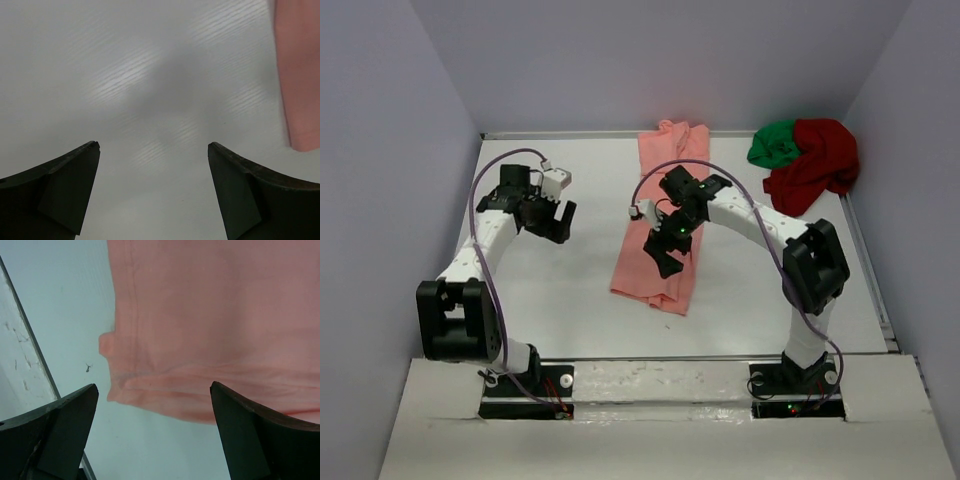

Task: Fold and stack the t-shirts
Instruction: Rotate the tshirt 90 degrees

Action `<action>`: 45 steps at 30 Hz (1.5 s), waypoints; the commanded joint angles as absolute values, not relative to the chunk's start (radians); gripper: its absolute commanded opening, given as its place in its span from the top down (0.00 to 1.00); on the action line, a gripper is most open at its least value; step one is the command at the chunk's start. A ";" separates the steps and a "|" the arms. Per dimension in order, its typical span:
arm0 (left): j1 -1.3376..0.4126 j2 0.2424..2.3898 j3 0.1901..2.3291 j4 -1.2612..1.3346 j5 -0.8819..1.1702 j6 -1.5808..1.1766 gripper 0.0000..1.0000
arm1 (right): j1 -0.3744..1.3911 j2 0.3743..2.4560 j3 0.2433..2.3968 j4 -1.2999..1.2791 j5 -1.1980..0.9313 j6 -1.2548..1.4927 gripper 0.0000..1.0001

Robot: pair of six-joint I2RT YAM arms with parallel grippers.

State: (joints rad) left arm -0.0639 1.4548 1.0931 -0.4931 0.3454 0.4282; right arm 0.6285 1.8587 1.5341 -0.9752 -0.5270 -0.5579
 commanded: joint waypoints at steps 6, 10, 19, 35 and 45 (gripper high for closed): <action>0.057 1.335 1.031 -0.453 0.281 0.454 0.01 | 0.736 2.046 1.842 -0.974 -0.474 -0.615 0.00; 0.104 1.350 1.034 -0.457 0.287 0.465 0.01 | 0.759 2.115 1.871 -0.965 -0.483 -0.618 0.00; 0.132 1.338 1.029 -0.440 0.298 0.457 0.01 | 0.798 2.221 1.891 -0.959 -0.499 -0.614 0.00; 0.132 1.330 1.020 -0.430 0.331 0.451 0.01 | 0.864 2.223 1.717 -0.943 -0.561 -0.604 0.00; 0.132 1.287 0.999 -0.440 0.327 0.462 0.01 | 0.905 2.112 1.479 -0.982 -0.575 -0.635 0.00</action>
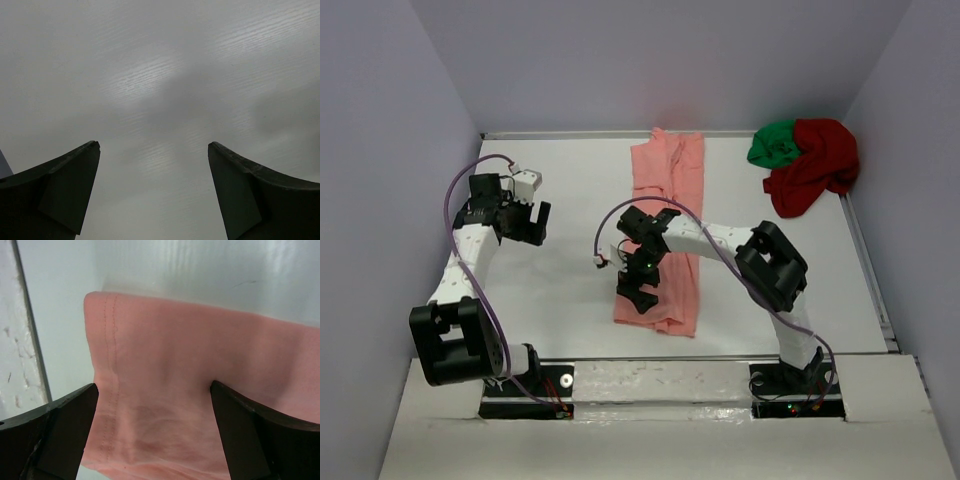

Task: Fold and stack the t-shirts
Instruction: Rotate the tshirt 90 degrees

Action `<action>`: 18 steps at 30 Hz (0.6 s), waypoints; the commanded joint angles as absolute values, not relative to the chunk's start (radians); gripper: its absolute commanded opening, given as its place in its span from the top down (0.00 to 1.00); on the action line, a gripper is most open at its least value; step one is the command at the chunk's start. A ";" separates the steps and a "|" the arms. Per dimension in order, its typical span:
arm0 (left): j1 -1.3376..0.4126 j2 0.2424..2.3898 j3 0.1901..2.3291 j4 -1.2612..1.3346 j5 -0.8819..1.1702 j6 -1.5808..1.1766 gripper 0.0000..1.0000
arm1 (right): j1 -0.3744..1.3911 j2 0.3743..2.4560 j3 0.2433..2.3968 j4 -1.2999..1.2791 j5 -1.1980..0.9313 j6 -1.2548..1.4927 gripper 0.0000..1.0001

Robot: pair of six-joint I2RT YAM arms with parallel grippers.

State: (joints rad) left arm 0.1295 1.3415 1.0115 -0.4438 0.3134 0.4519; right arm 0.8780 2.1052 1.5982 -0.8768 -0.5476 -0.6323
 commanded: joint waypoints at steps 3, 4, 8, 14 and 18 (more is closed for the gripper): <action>0.132 1.275 0.993 -0.446 0.327 0.463 0.01 | 0.905 2.080 1.430 -1.023 -0.571 -0.652 0.00; 0.133 1.273 0.991 -0.449 0.327 0.462 0.01 | 0.905 2.074 1.421 -1.029 -0.569 -0.656 0.00; 0.133 1.255 0.977 -0.446 0.333 0.460 0.01 | 0.905 2.033 1.396 -1.057 -0.549 -0.686 0.00; 0.132 1.262 1.000 -0.446 0.336 0.459 0.01 | 0.905 1.941 1.532 -1.055 -0.506 -0.689 0.00; 0.132 1.284 1.031 -0.457 0.344 0.460 0.01 | 0.905 1.879 1.707 -0.988 -0.439 -0.680 0.00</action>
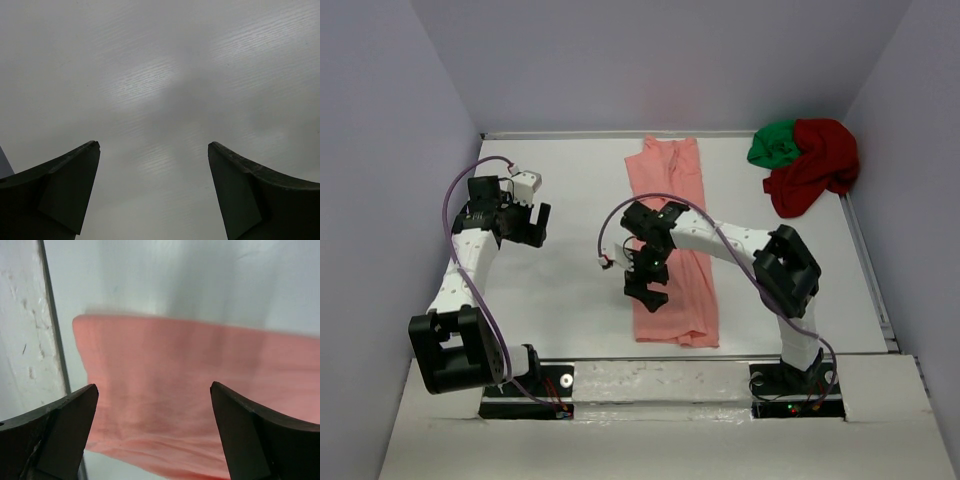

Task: Fold and stack the t-shirts
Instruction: Rotate the tshirt 90 degrees

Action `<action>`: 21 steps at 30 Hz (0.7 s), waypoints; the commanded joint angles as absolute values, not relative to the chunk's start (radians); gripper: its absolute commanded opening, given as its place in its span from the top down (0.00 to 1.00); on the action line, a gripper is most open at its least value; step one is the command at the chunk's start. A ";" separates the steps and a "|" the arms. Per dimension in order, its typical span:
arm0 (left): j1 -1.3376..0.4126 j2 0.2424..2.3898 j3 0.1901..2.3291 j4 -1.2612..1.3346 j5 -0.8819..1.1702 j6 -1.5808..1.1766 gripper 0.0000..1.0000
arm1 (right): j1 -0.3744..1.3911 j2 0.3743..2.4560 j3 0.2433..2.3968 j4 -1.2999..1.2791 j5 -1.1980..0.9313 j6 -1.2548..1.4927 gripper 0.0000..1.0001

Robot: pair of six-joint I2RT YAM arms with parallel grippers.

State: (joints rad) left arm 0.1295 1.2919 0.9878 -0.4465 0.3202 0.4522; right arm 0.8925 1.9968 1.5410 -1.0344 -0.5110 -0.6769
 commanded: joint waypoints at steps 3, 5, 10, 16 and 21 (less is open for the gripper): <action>0.132 1.301 1.049 -0.463 0.347 0.459 0.01 | 0.868 1.870 1.821 -0.933 -0.379 -0.669 0.00; 0.132 1.311 1.055 -0.462 0.344 0.456 0.01 | 0.836 1.884 1.864 -0.898 -0.324 -0.643 0.00; 0.132 1.338 1.055 -0.454 0.354 0.445 0.01 | 0.643 1.980 1.902 -0.801 -0.221 -0.597 0.00; 0.132 1.344 1.040 -0.439 0.357 0.433 0.01 | 0.520 2.178 2.034 -0.801 -0.207 -0.549 0.00; 0.132 1.351 1.028 -0.437 0.367 0.436 0.01 | 0.486 2.313 2.221 -0.839 -0.222 -0.537 0.00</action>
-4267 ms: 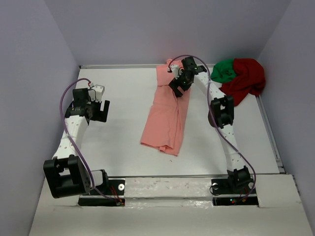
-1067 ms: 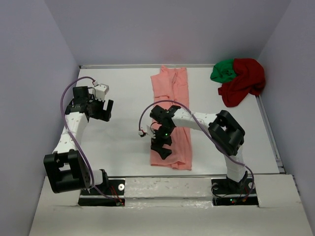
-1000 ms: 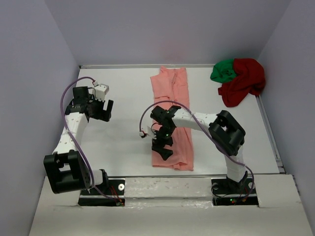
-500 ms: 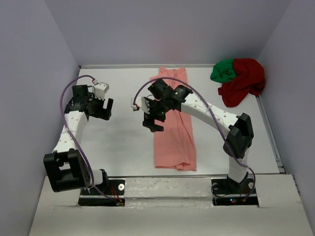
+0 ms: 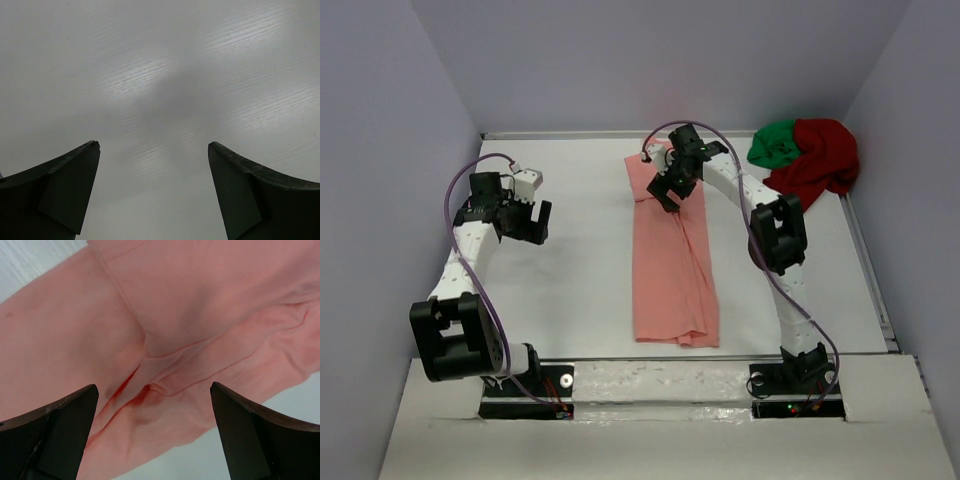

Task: Fold and stack the t-shirts
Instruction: Rotate the tshirt 90 degrees

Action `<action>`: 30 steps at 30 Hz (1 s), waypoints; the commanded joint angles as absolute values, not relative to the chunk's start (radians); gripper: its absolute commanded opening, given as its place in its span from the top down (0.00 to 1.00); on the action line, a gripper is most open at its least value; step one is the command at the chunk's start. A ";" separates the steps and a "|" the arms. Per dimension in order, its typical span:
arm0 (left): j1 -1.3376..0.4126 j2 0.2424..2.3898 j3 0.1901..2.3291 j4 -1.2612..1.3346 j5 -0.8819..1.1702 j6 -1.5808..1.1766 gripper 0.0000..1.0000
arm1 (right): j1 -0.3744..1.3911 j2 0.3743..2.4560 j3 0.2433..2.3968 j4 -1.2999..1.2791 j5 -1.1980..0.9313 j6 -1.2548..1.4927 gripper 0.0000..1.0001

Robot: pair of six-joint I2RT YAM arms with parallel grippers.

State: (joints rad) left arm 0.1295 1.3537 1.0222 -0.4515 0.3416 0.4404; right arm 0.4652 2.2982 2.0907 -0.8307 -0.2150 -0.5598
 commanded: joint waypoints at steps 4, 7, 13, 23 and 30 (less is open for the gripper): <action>0.132 1.362 1.043 -0.456 0.361 0.442 0.01 | 0.486 2.384 2.289 -0.850 -0.232 -0.538 0.00; 0.132 1.376 1.045 -0.448 0.368 0.439 0.01 | 0.486 2.413 2.296 -0.850 -0.239 -0.534 0.00; 0.132 1.401 1.049 -0.443 0.377 0.437 0.01 | 0.477 2.445 2.283 -0.850 -0.256 -0.523 0.00; 0.132 1.393 1.048 -0.459 0.374 0.443 0.01 | 0.436 2.496 2.302 -0.864 -0.324 -0.460 0.00; 0.132 1.382 1.045 -0.471 0.367 0.440 0.01 | 0.402 2.545 2.379 -0.894 -0.419 -0.411 0.00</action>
State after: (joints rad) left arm 0.1295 1.4094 1.0222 -0.4538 0.3561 0.4408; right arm 0.4210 2.5164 2.3100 -0.8753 -0.3416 -0.4580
